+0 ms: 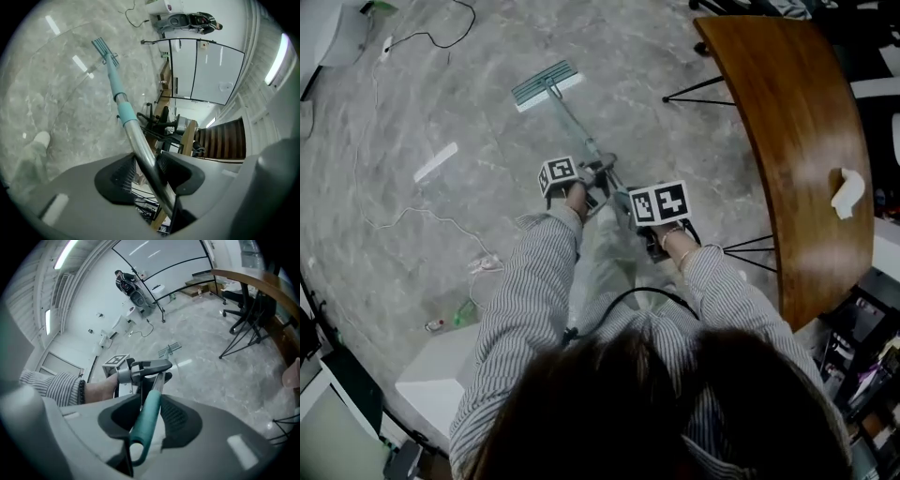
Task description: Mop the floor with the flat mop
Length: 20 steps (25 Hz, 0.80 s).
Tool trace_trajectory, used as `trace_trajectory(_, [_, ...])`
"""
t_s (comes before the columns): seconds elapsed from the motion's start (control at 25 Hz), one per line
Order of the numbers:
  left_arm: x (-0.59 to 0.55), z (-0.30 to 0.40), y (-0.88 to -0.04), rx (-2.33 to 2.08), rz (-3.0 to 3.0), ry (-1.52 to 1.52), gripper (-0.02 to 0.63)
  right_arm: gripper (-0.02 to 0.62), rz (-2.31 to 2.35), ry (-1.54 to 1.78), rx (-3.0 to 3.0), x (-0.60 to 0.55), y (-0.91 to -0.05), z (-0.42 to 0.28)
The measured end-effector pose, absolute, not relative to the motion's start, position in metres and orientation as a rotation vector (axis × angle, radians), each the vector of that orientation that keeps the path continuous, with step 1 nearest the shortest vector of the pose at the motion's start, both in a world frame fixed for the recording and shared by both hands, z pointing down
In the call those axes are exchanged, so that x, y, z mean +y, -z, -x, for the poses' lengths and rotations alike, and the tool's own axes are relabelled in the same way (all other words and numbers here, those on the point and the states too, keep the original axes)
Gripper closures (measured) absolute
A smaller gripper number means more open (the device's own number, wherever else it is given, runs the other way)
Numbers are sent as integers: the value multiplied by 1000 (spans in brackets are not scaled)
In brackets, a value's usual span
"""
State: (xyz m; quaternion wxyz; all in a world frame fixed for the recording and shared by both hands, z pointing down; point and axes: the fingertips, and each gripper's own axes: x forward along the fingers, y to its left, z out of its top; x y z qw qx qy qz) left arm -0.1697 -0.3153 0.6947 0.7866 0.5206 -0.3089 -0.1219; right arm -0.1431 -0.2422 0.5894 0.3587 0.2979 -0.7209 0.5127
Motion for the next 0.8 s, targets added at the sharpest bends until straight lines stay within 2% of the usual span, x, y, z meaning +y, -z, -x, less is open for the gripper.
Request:
trace_trajectory(0.4, [-455,258,-715,-691,-1172,235,437,466,-800,-1296,-1881,-378,-613,229])
trace_trajectory(0.8, [-461,272,-721,-684,-1174,246,434,466,-825,-1322,-1881,-383,-621,245])
